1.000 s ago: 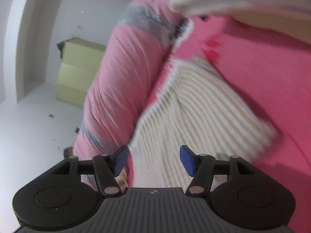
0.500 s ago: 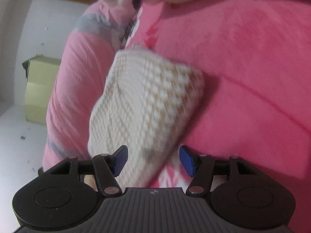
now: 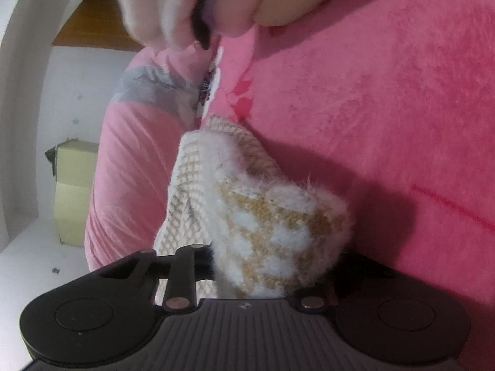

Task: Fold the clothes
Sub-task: 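Grasp the folded cardigan bundle again with both tools and lift it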

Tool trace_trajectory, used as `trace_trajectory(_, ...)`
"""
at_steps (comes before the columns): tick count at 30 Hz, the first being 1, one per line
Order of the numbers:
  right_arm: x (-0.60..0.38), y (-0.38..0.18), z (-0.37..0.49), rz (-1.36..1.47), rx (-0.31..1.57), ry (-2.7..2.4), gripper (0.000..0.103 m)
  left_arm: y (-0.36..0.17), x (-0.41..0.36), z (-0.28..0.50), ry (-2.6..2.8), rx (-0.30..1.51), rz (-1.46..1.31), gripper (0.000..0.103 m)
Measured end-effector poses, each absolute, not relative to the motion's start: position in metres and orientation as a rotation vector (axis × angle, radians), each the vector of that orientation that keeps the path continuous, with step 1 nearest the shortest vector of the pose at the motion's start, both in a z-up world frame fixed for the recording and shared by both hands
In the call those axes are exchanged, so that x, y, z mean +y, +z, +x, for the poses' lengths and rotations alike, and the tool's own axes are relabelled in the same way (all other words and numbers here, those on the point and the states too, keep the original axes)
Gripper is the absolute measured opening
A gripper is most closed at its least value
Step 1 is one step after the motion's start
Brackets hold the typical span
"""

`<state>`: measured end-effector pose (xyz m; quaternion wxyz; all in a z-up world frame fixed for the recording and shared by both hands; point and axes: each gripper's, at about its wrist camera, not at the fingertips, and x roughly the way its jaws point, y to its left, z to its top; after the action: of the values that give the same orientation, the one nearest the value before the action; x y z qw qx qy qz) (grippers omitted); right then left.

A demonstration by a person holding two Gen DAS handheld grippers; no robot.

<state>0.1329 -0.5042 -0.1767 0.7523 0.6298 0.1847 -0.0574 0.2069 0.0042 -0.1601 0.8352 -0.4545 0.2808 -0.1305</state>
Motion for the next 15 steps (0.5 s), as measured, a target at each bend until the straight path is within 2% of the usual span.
trace_trajectory(6, -0.478, -0.159, 0.121, 1.326, 0.443, -0.066, 0.026, -0.142, 0.036, 0.173, -0.241, 0.557, -0.944, 0.017)
trace_trajectory(15, -0.403, -0.154, 0.055, 1.34, 0.57, 0.113, 0.024, -0.124, 0.12, 0.061, -0.146, 0.591, -0.905, 0.018)
